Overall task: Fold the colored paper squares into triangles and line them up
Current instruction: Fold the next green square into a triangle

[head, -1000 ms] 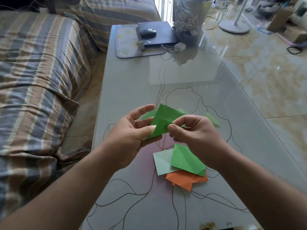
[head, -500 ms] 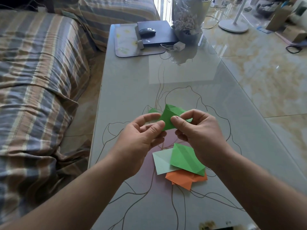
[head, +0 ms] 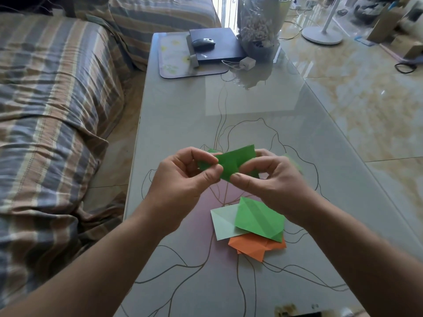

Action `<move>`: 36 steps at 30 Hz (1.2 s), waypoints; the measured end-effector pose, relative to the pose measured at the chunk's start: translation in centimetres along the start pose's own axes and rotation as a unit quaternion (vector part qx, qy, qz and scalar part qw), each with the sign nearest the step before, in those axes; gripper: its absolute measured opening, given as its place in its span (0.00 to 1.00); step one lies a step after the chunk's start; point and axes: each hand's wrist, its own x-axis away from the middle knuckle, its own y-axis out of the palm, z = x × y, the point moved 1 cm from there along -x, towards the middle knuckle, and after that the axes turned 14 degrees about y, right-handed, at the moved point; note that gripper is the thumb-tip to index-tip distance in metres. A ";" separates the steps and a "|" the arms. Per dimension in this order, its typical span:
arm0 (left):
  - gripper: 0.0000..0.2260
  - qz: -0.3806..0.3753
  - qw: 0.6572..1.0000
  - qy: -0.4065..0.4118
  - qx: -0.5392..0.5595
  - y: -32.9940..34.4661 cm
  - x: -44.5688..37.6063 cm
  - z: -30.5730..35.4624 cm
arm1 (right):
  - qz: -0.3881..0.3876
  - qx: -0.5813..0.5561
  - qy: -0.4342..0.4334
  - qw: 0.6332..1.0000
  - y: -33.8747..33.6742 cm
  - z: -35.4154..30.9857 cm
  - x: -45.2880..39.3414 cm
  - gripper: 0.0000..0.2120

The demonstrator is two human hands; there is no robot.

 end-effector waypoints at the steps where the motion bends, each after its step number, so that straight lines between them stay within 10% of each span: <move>1: 0.07 -0.020 0.999 0.012 -0.040 0.0 0.1 0.1 | -0.009 -0.010 0.005 1.000 -0.2 -0.1 0.0 0.14; 10: 0.14 -0.026 0.996 -0.009 -0.085 0.5 0.4 0.3 | -0.063 -0.126 0.099 0.985 -0.3 -0.2 0.0 0.31; 36: 0.15 0.034 0.995 -0.084 0.043 0.5 0.3 0.4 | -0.022 -0.115 0.031 0.993 0.6 0.5 -0.1 0.09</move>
